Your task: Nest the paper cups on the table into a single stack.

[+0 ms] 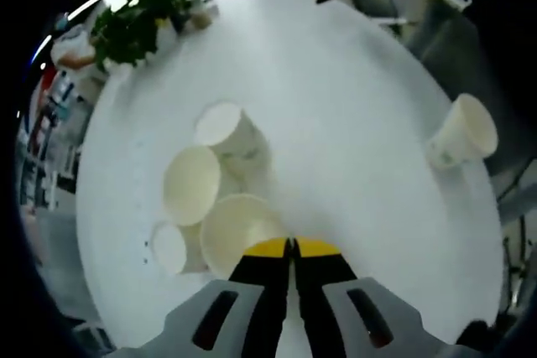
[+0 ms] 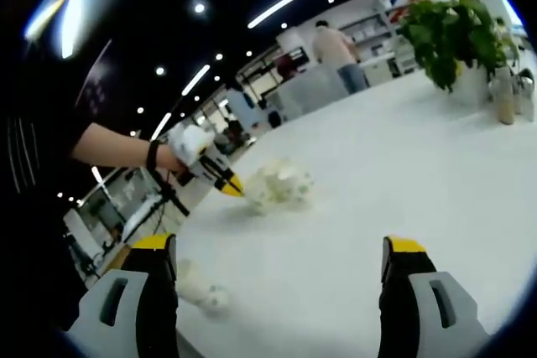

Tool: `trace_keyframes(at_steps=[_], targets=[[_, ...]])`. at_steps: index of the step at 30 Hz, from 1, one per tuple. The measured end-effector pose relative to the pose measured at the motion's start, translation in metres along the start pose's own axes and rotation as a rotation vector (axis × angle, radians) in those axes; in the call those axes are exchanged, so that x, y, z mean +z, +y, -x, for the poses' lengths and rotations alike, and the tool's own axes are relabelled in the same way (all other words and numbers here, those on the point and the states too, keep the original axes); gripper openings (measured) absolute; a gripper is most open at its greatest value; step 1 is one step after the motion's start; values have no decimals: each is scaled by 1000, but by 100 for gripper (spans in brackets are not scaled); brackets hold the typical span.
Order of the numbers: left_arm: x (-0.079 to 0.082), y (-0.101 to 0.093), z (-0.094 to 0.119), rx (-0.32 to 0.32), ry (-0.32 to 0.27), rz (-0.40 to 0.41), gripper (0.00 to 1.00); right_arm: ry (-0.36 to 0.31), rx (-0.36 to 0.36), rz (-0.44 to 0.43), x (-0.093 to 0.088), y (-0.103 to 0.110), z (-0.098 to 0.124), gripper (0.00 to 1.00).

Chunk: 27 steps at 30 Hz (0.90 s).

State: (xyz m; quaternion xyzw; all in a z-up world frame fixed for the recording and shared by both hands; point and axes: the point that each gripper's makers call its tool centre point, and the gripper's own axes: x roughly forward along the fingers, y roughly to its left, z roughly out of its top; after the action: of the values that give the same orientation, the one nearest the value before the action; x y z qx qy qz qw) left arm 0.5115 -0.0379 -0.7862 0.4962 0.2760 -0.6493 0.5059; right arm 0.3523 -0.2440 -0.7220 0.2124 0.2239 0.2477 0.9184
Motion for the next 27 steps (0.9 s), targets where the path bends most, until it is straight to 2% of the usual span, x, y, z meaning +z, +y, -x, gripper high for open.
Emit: trace_keyframes(at_steps=[16, 27], targets=[[-1, -13, 8, -9, 22, -3, 0, 9, 8, 45, 4, 15, 5, 100], [8, -20, 34, -5, 11, -17, 0, 17, 5, 93, 11, 26, 9, 100]])
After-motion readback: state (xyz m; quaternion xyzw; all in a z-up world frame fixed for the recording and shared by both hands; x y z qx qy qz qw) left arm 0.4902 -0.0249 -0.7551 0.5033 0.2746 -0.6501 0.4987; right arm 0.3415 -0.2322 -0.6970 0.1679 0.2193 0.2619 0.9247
